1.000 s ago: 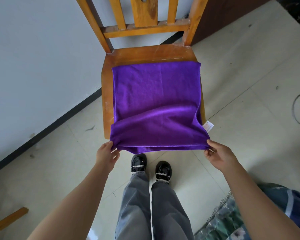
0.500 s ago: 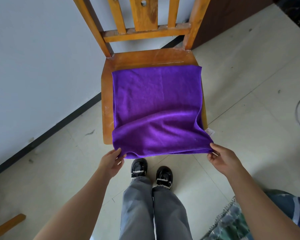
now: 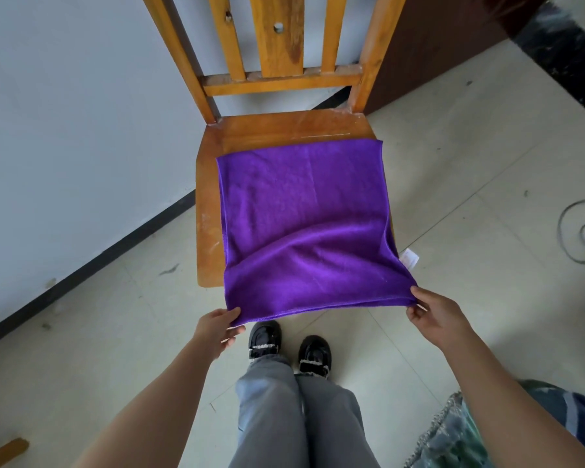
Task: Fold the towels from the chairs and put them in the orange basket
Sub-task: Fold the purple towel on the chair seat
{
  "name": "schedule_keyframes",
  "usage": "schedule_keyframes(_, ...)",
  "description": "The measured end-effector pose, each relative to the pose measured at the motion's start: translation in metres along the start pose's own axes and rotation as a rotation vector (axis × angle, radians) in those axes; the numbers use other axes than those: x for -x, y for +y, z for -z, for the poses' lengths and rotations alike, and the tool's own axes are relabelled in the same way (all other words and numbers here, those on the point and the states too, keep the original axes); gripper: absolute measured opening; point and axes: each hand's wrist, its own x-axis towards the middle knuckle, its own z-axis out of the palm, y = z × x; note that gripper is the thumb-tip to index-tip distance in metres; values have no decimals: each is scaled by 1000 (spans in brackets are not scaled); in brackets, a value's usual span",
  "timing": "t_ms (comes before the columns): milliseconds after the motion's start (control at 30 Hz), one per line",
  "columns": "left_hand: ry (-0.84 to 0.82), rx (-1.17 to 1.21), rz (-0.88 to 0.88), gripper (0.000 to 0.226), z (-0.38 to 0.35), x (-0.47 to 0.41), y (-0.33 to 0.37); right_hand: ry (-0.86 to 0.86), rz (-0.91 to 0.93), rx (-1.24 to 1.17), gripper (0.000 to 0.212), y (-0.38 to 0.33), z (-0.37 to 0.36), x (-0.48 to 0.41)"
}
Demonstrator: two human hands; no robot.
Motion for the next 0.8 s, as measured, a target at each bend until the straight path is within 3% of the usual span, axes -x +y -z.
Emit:
schedule_keyframes(167,12,-86,-29,21,24,41,15,33,69,-8,20,-14,3,31)
schedule_keyframes(367,-117,215,-90,17,43,124,92,-2,235,-27,17,-78,-27,99)
schedule_keyframes(467,-157,347,-147,26,52,174,147,-68,308,-97,19,-122,-57,142)
schedule_keyframes(800,-141,459,-334,31,75,291,270,-224,453,-10,23,-222,-150,251)
